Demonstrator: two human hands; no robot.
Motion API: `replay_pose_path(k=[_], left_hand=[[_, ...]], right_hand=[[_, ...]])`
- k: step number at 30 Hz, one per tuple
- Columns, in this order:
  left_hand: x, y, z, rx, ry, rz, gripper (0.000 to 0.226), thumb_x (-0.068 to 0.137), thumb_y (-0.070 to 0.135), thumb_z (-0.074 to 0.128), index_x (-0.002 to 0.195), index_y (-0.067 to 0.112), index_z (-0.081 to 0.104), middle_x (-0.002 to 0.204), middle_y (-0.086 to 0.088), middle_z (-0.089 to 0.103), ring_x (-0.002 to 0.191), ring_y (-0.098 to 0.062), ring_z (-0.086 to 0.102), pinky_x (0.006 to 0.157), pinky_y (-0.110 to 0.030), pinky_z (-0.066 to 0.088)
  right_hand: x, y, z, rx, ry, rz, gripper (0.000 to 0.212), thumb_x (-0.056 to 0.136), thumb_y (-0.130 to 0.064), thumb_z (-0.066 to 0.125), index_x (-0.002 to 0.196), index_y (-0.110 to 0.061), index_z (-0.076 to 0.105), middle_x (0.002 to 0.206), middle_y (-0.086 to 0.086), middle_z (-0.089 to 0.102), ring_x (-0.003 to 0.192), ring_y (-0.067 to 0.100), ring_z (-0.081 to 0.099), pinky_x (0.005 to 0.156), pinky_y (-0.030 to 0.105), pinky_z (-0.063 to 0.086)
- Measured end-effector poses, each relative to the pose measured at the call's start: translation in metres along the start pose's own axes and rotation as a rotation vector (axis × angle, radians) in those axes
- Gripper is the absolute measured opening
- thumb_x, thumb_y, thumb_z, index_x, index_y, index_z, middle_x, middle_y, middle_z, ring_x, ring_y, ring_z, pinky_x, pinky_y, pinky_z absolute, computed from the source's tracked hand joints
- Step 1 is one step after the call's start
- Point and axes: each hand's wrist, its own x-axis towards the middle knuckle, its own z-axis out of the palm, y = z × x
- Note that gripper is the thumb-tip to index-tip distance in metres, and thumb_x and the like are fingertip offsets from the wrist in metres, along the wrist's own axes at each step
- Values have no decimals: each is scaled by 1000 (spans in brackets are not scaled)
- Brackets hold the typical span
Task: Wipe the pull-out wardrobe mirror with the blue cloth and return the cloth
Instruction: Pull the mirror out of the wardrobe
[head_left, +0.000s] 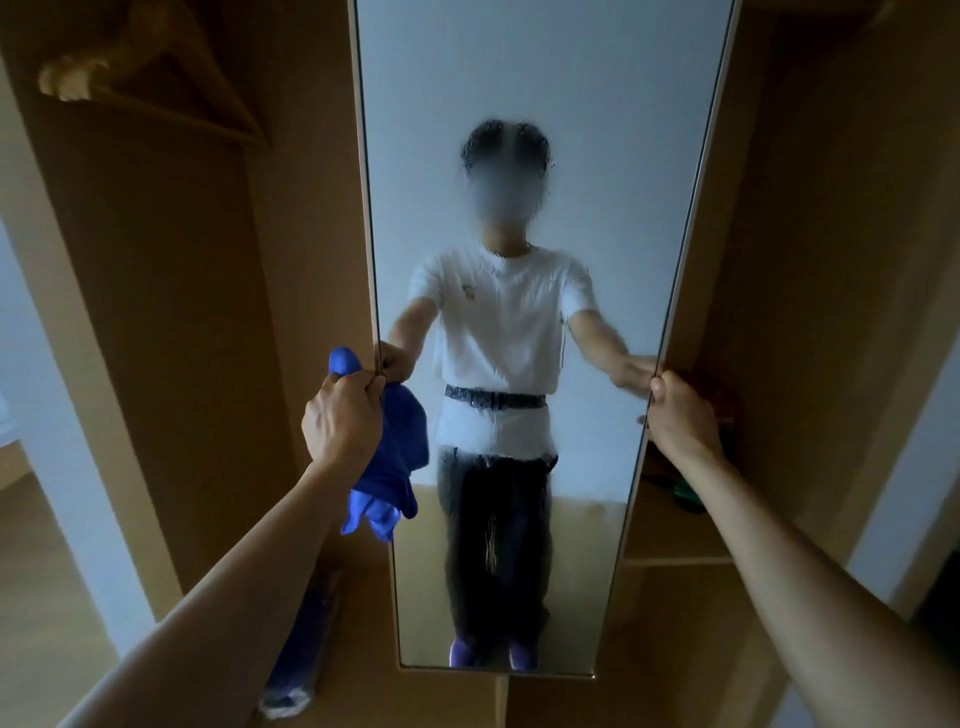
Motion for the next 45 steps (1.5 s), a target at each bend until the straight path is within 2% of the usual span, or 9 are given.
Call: replay_pose_path(k=[4, 12, 17, 24, 30, 34, 38, 42, 45], left_hand=[[3, 1, 3, 1, 4, -17, 33, 106, 37, 44, 106, 20, 73, 101, -12, 61, 77, -29, 49, 67, -38, 39], [12, 5, 16, 16, 25, -53, 34, 107, 37, 42, 106, 20, 72, 92, -5, 53, 75, -28, 48, 64, -37, 37], [20, 8, 24, 27, 29, -88, 35, 107, 38, 42, 107, 21, 72, 91, -3, 51, 75, -27, 47, 65, -36, 35], [29, 12, 31, 46, 28, -111, 36, 107, 38, 41, 109, 21, 72, 97, -9, 58, 77, -27, 46, 67, -38, 36], [35, 14, 37, 37, 23, -123, 36, 107, 38, 41, 110, 21, 73, 104, -12, 62, 80, -27, 47, 69, -37, 36], [38, 13, 40, 47, 30, -123, 36, 107, 37, 41, 103, 20, 72, 97, -11, 61, 78, -28, 49, 68, -37, 36], [37, 13, 40, 65, 15, -119, 35, 107, 37, 41, 104, 20, 71, 102, -14, 63, 78, -29, 47, 68, -38, 36], [33, 14, 36, 71, -8, -109, 33, 106, 36, 43, 104, 18, 70, 100, -13, 62, 77, -29, 49, 67, -38, 37], [26, 12, 31, 73, -48, -101, 26, 105, 31, 46, 109, 22, 71, 105, -12, 63, 79, -29, 49, 67, -37, 38]], right_hand=[[5, 3, 5, 15, -12, 34, 34, 108, -36, 28, 102, -15, 54, 99, 11, 64, 89, 32, 67, 82, 53, 56], [24, 5, 14, 27, -43, -12, 35, 109, -31, 27, 105, -10, 54, 100, 13, 65, 92, 33, 66, 81, 52, 56], [37, 3, 23, 43, -40, -40, 34, 109, -30, 29, 102, -10, 55, 102, 12, 66, 91, 31, 68, 75, 40, 52], [51, 3, 30, 33, -56, -52, 33, 108, -28, 30, 107, -9, 57, 105, 14, 69, 96, 33, 69, 76, 39, 51], [58, 3, 34, 49, -65, -68, 32, 109, -27, 30, 100, -8, 55, 101, 14, 66, 94, 33, 68, 80, 47, 54], [60, 5, 35, 41, -56, -85, 33, 109, -27, 29, 100, -9, 55, 97, 13, 67, 93, 33, 67, 78, 43, 52], [59, 5, 36, 27, -49, -85, 33, 109, -28, 29, 102, -10, 55, 100, 13, 68, 95, 34, 67, 82, 46, 52], [61, 5, 35, 32, -69, -59, 32, 108, -29, 28, 100, -12, 53, 99, 11, 67, 95, 32, 67, 81, 45, 52], [63, 3, 35, -1, -121, 0, 33, 108, -33, 27, 102, -14, 52, 100, 10, 68, 97, 33, 63, 77, 41, 46]])
